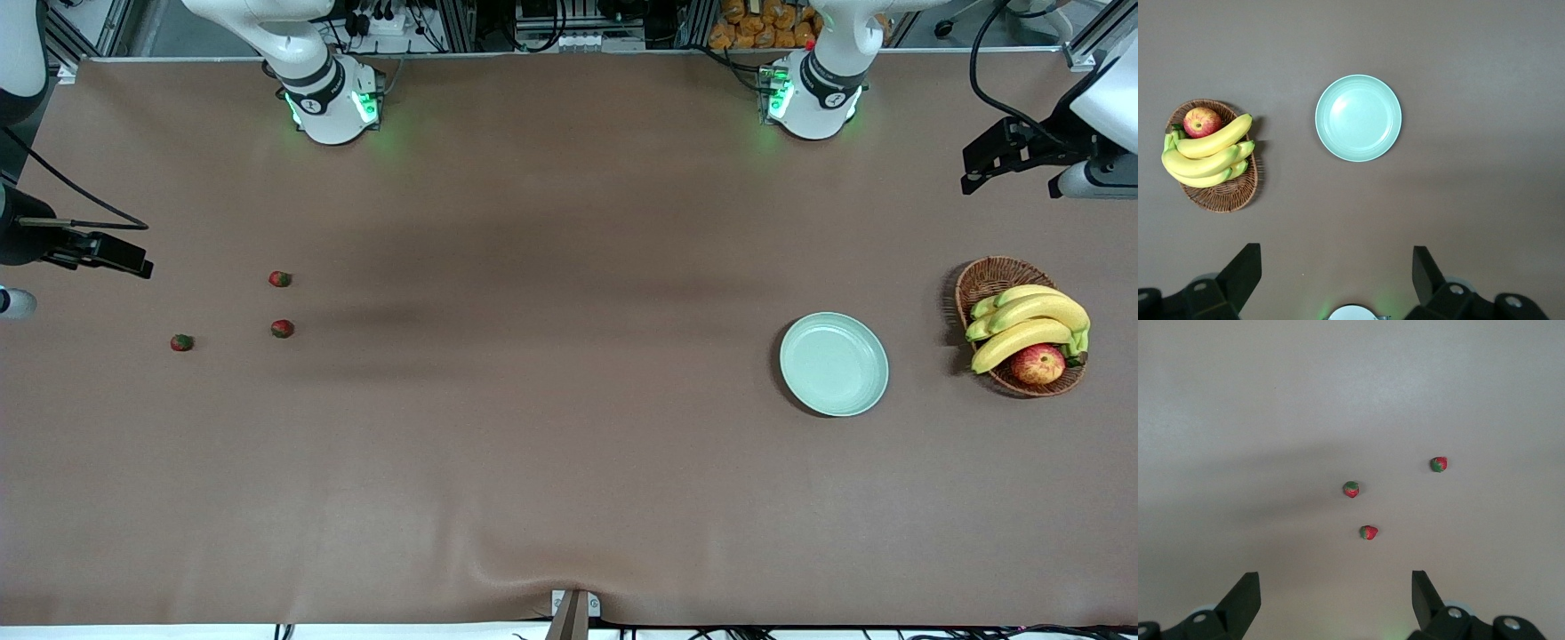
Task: Collect all strawberries into plate
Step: 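Lower the right gripper over the first strawberry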
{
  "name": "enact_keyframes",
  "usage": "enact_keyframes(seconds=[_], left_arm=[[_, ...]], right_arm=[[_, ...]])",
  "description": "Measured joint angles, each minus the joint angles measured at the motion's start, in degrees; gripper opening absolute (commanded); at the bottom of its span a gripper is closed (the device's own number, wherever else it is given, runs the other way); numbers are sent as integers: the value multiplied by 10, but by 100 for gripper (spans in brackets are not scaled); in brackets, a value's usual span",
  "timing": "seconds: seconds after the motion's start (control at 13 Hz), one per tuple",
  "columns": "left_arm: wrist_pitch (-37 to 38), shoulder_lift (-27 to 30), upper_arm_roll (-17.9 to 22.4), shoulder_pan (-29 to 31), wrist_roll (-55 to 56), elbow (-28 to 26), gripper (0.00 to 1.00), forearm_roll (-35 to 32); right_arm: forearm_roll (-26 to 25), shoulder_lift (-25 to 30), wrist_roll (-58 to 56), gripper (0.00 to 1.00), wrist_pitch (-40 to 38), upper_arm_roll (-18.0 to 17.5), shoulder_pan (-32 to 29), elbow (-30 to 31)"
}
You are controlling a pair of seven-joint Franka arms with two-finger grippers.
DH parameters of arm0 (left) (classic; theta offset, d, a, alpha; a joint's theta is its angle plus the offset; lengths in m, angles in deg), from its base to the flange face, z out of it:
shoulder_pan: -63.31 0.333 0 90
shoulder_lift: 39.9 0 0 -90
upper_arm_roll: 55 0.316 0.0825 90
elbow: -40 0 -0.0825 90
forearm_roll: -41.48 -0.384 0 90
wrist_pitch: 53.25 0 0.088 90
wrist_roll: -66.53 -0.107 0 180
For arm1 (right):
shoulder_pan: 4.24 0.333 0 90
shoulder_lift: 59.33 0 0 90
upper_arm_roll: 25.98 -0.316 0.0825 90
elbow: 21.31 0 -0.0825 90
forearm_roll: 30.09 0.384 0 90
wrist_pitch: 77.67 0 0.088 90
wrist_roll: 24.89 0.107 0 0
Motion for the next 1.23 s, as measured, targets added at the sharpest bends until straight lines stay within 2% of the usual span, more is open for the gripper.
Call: enact_keyframes(seconds=[0.77,1.08,1.23], left_arm=[[6,0,-1,0,8,0,100,1],[8,1,0,1,8,1,100,1],[9,2,3,1,8,1,100,1]], right_arm=[[0,-1,0,100,-2,0,0,-10],[0,-40,0,100,24,0,0,65],[0,-80,0,100,78,0,0,112]])
